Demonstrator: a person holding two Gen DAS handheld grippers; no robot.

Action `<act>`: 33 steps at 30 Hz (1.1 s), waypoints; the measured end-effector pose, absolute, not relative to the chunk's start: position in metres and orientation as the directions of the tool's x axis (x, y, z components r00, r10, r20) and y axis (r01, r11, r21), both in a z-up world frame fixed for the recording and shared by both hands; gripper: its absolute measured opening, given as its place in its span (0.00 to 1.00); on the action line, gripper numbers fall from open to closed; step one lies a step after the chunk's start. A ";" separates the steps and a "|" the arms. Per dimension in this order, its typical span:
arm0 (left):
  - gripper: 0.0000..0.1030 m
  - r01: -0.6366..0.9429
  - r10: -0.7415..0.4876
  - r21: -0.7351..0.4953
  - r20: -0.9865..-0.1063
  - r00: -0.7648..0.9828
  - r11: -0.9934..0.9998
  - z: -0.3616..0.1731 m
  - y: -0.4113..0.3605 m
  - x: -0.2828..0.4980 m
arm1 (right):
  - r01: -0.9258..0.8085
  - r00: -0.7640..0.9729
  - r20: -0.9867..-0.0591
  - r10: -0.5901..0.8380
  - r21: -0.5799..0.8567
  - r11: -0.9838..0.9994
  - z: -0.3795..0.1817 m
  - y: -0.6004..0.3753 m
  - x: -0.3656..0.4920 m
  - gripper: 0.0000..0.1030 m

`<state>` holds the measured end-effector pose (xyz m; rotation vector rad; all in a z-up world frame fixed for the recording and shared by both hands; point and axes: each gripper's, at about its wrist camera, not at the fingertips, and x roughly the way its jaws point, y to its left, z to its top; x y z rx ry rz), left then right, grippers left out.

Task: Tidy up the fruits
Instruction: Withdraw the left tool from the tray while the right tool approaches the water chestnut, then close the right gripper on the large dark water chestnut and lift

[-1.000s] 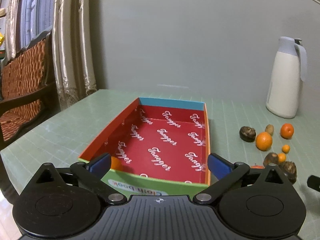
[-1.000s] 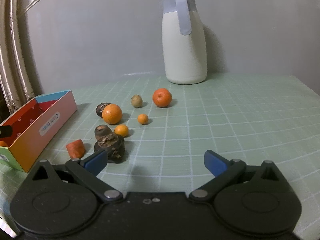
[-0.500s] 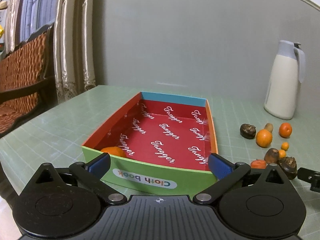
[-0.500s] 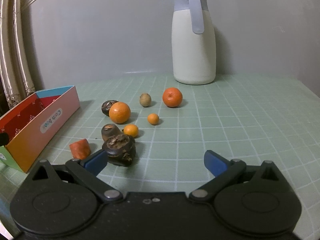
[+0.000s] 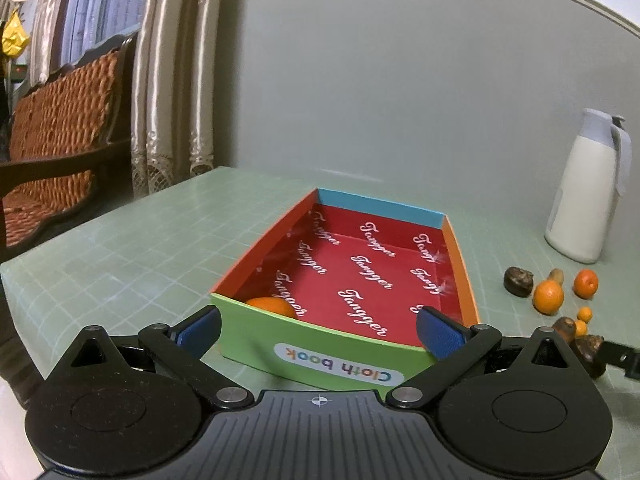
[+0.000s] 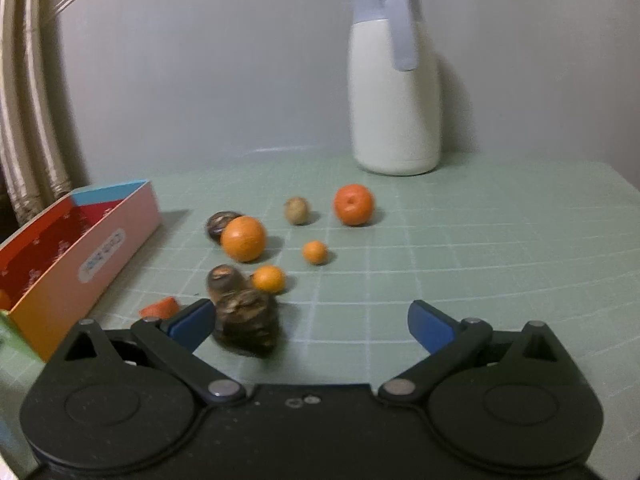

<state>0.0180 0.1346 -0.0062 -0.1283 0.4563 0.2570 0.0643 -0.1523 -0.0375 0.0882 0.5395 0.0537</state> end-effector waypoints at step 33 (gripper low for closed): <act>1.00 -0.343 0.248 -0.124 -0.471 0.846 0.931 -0.009 0.169 0.012 | -0.118 0.811 -0.571 0.129 0.057 0.991 -0.044 -0.122 0.086 0.42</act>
